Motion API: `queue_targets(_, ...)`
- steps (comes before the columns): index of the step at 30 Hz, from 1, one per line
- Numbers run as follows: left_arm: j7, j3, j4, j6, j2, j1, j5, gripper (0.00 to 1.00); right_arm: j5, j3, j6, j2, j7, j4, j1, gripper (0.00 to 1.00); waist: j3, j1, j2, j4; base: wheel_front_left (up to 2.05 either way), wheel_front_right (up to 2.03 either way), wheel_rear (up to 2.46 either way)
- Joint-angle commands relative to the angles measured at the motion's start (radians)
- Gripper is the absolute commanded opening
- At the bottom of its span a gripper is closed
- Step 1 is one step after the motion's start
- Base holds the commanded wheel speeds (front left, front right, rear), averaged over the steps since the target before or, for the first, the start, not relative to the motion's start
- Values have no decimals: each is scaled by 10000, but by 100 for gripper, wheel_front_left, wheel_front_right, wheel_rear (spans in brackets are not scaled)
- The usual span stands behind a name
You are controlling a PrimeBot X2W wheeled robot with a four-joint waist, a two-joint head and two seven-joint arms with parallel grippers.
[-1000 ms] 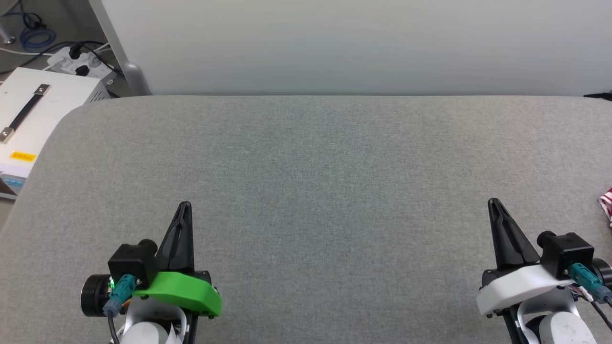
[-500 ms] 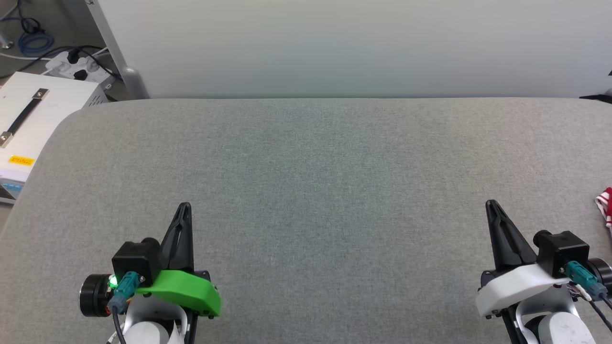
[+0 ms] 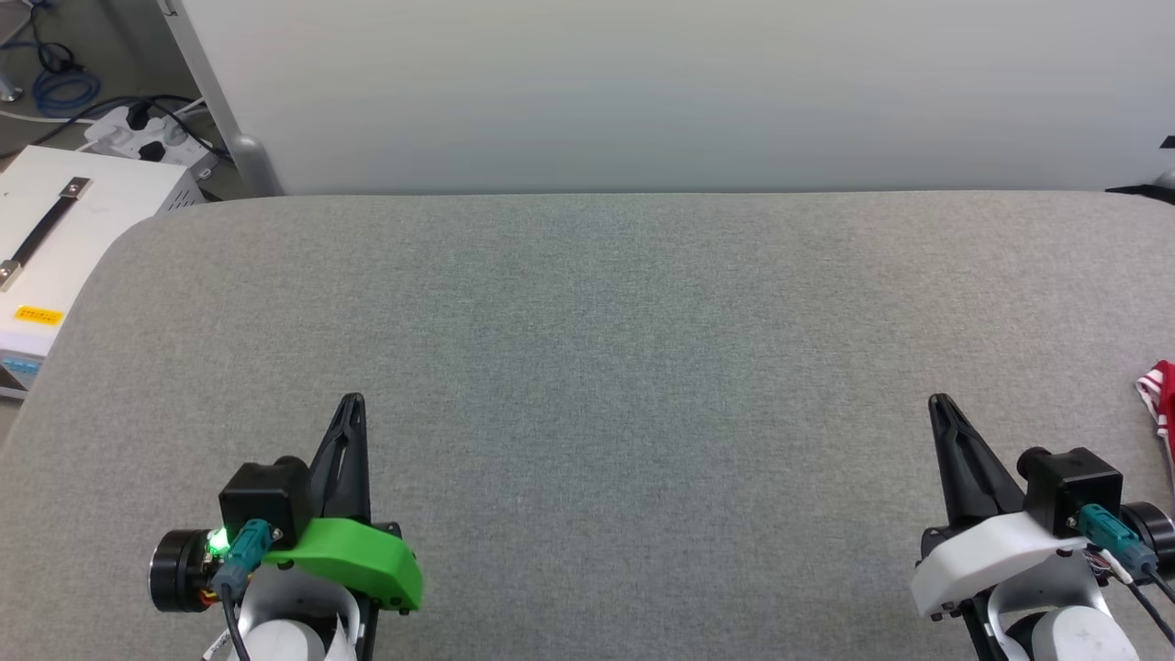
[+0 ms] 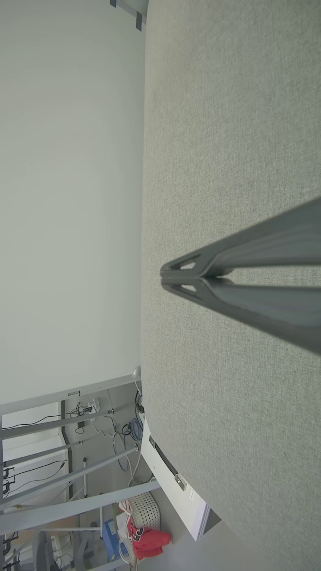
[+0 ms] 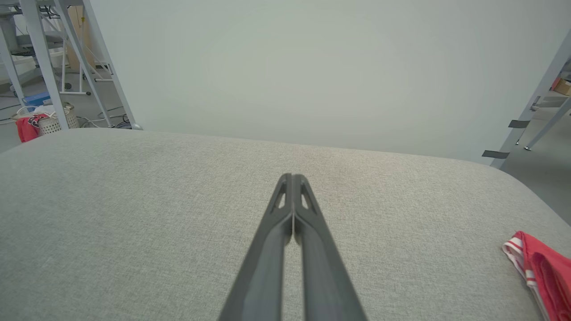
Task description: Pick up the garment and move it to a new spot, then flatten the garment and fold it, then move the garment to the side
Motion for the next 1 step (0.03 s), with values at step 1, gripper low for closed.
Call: queue_targets(1, 60, 9, -70, 64, -44, 170, 151, 0, -139, 2, -6, 44, 69, -86, 89, 0, -8, 0, 0, -6, 0, 0, 0)
